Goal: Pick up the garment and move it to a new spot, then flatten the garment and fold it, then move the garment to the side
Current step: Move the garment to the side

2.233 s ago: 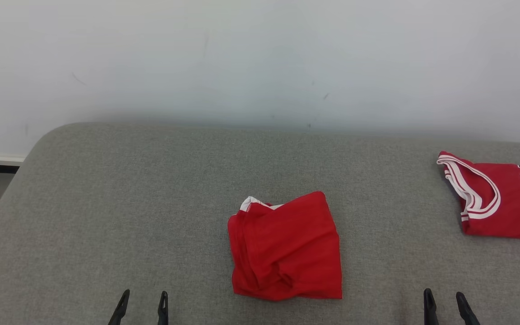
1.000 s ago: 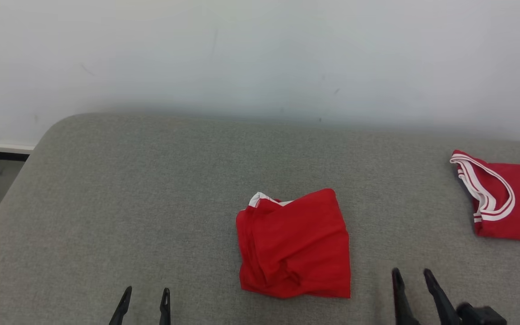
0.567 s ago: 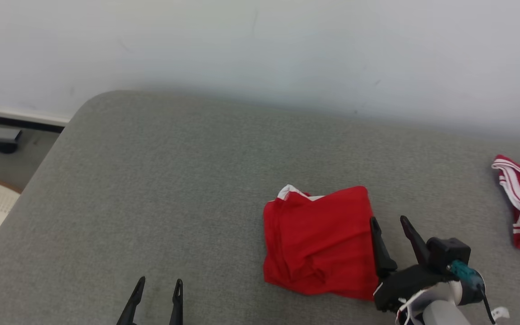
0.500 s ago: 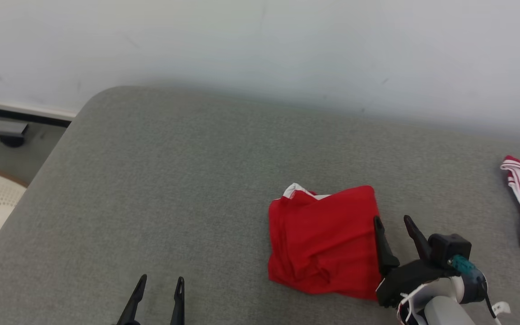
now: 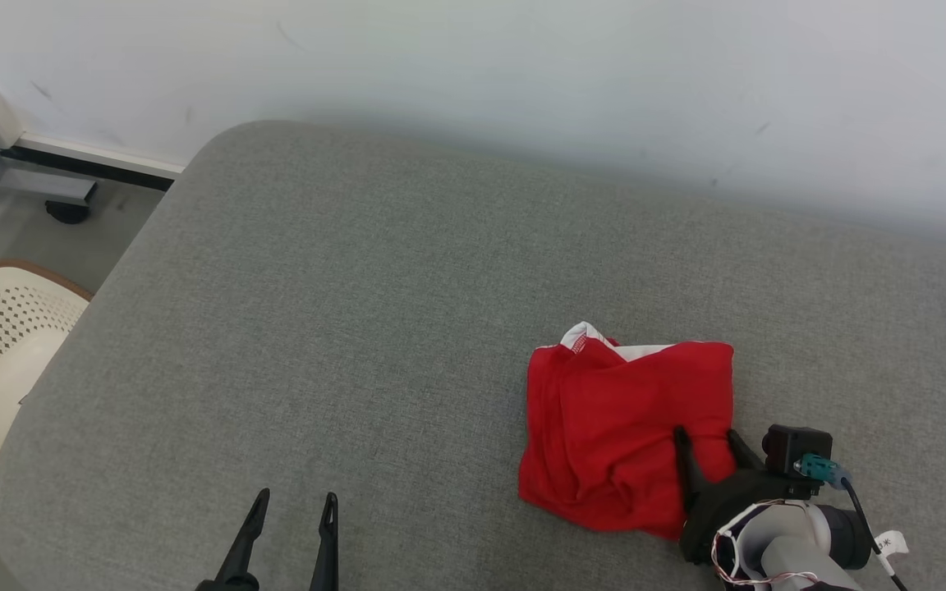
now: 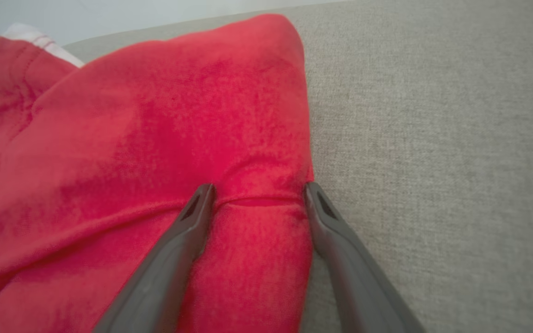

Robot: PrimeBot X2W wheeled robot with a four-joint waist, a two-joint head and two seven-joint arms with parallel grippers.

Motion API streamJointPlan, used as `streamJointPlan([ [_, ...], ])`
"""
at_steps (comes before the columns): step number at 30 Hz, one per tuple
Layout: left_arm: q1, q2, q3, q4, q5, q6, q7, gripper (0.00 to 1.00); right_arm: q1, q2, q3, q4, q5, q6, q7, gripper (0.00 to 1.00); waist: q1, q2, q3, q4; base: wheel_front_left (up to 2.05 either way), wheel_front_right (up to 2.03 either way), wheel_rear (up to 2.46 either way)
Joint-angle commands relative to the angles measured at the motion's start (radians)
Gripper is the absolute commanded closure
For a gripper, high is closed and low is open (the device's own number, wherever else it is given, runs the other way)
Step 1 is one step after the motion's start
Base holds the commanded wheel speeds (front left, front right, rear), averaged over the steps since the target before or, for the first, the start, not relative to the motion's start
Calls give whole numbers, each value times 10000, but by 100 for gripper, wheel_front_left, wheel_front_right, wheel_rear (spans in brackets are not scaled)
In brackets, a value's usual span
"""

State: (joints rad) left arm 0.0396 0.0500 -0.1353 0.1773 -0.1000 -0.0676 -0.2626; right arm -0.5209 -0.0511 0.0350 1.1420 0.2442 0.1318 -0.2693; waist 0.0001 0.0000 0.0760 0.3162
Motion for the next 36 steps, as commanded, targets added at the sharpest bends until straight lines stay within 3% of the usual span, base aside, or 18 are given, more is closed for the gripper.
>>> streamJointPlan([
  [1,-91,7,-38,15,-46,38,-31,0,109,15,76,402,129,-20,100,0,-1,0,-45,-36,0,0,0],
  [14,114,9,8,-37,-37,6,-31,0,375,-8,-736,90,-671,-24,76,0,-1,0,-159,-255,0,0,0],
  [21,-80,9,-65,71,-65,-62,-31,0,66,70,717,946,1252,-19,478,0,-1,0,-153,-72,0,0,0],
  [22,-88,9,-58,79,-67,-73,-31,0,59,84,974,954,1612,-19,583,33,-1,0,-153,-47,0,0,0],
  [23,-78,9,-52,90,-67,-82,-31,0,68,99,1249,941,1884,-7,651,78,-1,0,-160,-20,0,0,0],
  [24,-62,9,-40,96,-71,-84,-31,0,62,119,1500,903,2108,4,674,100,-1,0,-160,-7,0,0,0],
  [28,44,7,76,90,-137,-16,-31,0,-192,72,2098,819,2552,4,364,100,-1,0,-165,-71,0,0,0],
  [36,98,7,138,14,-416,52,-31,0,-982,-448,2382,417,1788,3,39,100,-1,0,-135,-572,0,0,0],
])
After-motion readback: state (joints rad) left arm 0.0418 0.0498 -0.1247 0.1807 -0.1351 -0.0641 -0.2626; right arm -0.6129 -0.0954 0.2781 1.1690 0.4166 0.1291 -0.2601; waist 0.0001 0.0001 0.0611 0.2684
